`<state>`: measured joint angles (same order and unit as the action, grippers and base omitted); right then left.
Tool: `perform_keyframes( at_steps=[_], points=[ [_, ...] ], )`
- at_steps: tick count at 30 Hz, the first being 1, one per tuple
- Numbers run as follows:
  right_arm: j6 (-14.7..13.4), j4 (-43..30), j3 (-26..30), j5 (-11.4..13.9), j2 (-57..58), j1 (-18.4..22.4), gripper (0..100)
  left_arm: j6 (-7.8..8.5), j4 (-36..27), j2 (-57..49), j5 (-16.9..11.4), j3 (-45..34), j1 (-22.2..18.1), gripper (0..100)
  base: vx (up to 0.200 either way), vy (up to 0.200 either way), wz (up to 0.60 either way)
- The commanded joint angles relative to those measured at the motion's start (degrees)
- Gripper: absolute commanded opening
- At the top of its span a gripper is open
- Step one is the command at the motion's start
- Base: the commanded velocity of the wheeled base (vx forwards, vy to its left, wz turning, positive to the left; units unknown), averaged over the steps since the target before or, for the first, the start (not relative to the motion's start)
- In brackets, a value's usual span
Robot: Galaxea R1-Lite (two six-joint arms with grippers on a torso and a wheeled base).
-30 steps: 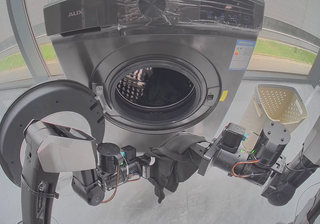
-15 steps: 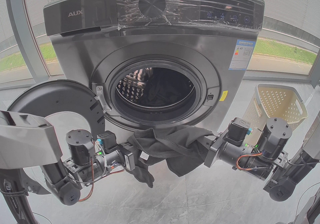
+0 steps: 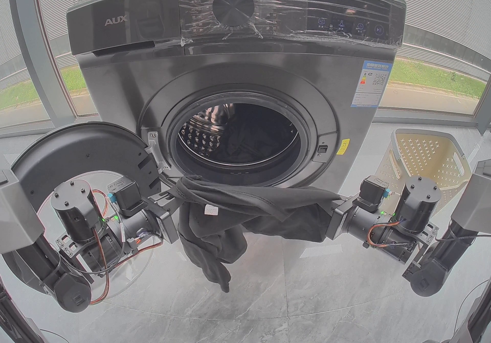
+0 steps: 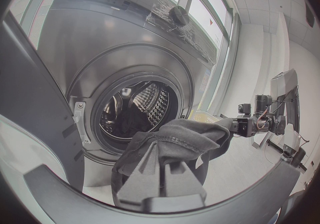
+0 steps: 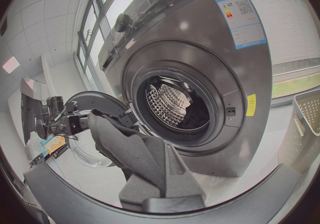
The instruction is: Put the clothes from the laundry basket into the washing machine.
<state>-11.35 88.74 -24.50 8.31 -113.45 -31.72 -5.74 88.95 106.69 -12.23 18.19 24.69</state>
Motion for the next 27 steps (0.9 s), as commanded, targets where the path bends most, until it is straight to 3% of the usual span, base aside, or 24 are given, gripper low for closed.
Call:
perform_keyframes(
  at_steps=[1,8,9,27],
  points=[
    [-0.2,0.1,-0.7,0.1,-2.1,0.7,0,-0.15,0.0,-1.0,-0.3,-0.6,0.3,0,0.0,0.0,0.0],
    [-2.5,0.0,-1.0,0.3,1.4,-2.7,0,0.2,0.2,4.3,-3.3,-2.5,1.5,0,0.0,0.0,0.0],
    [-2.8,0.0,-1.1,0.3,1.6,-2.9,0,0.2,0.2,5.0,-3.4,-2.5,1.9,100,0.0,0.0,0.0],
    [-3.0,0.0,-3.1,0.1,3.9,-5.6,0,0.29,0.3,17.7,-3.7,-1.7,3.3,100,0.0,0.0,0.0]
  ],
)
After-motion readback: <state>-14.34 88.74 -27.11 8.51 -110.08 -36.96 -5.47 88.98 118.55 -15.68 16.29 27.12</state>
